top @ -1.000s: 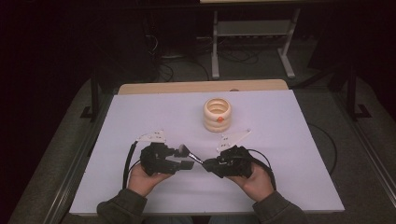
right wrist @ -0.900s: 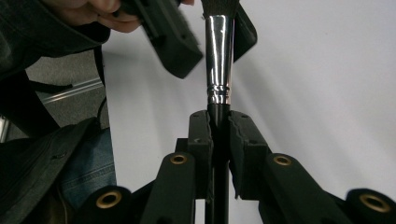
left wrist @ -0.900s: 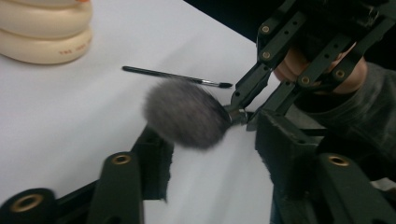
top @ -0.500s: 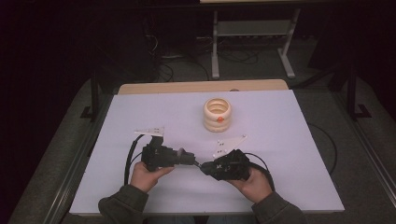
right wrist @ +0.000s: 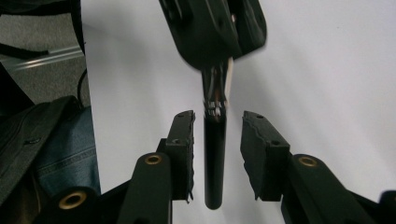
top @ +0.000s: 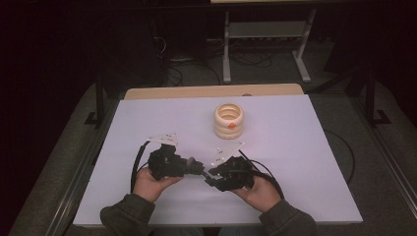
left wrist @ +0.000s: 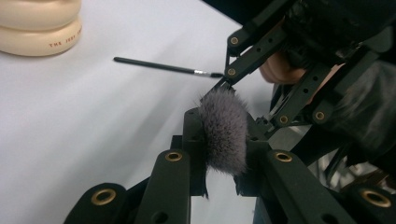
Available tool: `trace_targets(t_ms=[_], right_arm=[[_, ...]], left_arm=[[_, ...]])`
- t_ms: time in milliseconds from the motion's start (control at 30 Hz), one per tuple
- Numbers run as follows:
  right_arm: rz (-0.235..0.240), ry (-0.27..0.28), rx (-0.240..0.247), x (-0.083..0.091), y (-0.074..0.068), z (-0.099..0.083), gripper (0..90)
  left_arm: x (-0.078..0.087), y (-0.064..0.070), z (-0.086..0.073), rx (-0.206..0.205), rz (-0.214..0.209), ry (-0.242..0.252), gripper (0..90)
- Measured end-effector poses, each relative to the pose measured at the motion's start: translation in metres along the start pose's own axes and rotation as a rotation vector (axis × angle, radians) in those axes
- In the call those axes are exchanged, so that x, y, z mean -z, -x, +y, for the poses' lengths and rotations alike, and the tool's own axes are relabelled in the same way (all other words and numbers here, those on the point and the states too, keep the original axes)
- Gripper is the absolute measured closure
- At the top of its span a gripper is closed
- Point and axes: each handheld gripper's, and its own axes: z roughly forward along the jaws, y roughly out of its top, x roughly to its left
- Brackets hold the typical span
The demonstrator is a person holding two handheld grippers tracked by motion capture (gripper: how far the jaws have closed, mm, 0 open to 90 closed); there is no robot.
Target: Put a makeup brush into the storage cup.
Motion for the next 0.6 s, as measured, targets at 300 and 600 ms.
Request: trace_targets(t_ms=[300,600], right_arm=[[0.022,-0.023,-0.002,-0.007,-0.002,0.012,77.3],[0.053,-0.004,-0.049,-0.002,0.006,0.001,77.5]], left_arm=[[-0.001,0.004,0.003,-0.002,0.004,-0.019,77.2],[0.01,0.007,-0.01,-0.004,0.027,0.001,51.9]])
